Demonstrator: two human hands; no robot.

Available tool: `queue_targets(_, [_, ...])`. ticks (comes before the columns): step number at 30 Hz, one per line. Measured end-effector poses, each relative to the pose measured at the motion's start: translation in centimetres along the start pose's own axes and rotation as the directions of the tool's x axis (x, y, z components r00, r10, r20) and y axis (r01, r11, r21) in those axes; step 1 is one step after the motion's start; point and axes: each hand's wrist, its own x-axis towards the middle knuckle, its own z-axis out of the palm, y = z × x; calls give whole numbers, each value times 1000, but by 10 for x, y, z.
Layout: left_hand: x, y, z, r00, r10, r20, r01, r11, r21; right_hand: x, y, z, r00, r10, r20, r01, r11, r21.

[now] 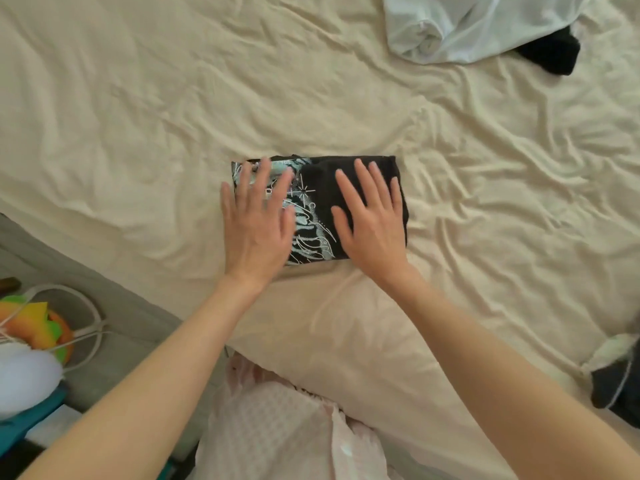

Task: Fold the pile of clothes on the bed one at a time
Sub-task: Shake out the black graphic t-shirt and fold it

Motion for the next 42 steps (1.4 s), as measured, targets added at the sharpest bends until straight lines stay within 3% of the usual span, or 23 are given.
queue_targets(2, [-1,-2,16,992,16,123,-24,998,64,-1,9,19,998,-4,70,10,996,-94])
queue_targets(5, [9,-18,39,977,-56,206,32,992,119,5,26,40,998,5,61,4,989,-149])
queue_targets(12, [13,-32,78,984,-40,171,10,985,173,7,44,77,999,-7,31,13,977,-214])
queue_targets(16, [15,-29,71,971,-61,230,17,981,191,10,41,69,994,36,106,-13,977,-213])
queue_targets(19, [15,-26,55,961,-48,271,10,990,141,13,34,50,976,73,204,-47,990,-130])
queue_targets(22, [7,-23,36,992,-48,119,66,986,-153,11,34,21,993,47,105,-62,988,142])
queue_targets(24, [2,-22,24,972,-233,23,224,896,-383,10,39,3,978,204,-33,-185,938,293])
queue_targets(26, [1,-28,16,874,-479,80,437,703,-562,14,48,-13,857,515,26,-474,766,434])
queue_targets(28, [5,-35,10,719,-630,292,630,415,-656,20,62,-25,605,697,384,-767,381,516])
queue_targets(29, [9,-40,7,660,-643,387,681,296,-670,23,70,-28,498,658,564,-841,209,499])
queue_targets(30, [13,-44,5,626,-631,457,712,226,-664,25,78,-31,443,590,675,-878,133,460])
queue_targets(34, [28,-53,-3,599,-498,627,777,172,-605,33,95,-27,413,415,811,-911,192,366])
queue_targets(38, [35,-60,-10,533,-338,776,842,124,-525,39,100,-22,387,361,848,-921,207,331])
queue_targets(42, [27,-57,-7,530,-328,782,840,76,-537,35,101,-20,393,324,861,-920,141,367])
